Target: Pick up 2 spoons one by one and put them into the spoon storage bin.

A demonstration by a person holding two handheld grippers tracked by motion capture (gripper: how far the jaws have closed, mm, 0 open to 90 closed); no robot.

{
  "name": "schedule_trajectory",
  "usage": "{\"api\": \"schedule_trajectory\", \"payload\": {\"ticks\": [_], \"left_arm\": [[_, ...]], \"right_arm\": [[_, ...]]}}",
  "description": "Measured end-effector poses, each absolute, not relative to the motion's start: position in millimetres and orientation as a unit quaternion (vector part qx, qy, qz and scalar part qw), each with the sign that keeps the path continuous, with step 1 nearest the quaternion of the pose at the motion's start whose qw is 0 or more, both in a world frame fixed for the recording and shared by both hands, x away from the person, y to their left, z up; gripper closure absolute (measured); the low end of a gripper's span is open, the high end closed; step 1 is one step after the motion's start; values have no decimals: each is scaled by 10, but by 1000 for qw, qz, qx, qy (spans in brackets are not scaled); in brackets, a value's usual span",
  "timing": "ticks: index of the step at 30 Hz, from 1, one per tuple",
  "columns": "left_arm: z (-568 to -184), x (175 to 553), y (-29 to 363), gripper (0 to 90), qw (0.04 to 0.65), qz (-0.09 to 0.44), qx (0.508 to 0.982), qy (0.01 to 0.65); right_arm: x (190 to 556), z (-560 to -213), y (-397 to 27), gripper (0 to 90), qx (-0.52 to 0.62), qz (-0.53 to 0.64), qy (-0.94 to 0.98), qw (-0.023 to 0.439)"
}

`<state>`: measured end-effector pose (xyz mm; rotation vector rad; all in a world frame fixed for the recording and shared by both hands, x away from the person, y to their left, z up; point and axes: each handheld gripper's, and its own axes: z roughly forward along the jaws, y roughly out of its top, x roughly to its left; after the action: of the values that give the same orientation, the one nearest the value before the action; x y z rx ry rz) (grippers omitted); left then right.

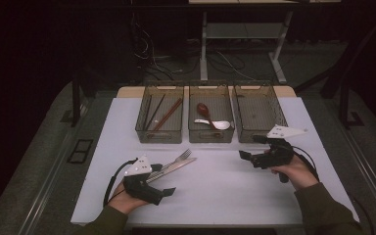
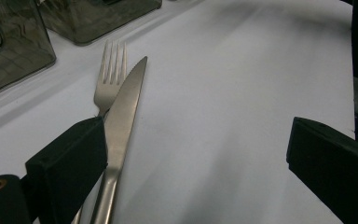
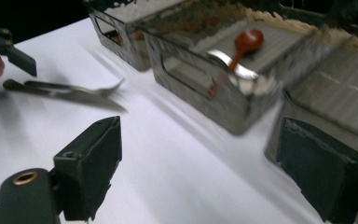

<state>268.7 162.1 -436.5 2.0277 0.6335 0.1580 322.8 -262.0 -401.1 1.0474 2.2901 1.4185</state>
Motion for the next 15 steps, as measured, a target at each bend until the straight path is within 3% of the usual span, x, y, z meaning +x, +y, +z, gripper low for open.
{"api": "schedule_trajectory", "payload": {"ticks": [15], "left_arm": [[-4357,2676,1632,42,481,70,833,264]], "right_arm": [[2828,-4286,-2891,141,367,484,785,122]]}}
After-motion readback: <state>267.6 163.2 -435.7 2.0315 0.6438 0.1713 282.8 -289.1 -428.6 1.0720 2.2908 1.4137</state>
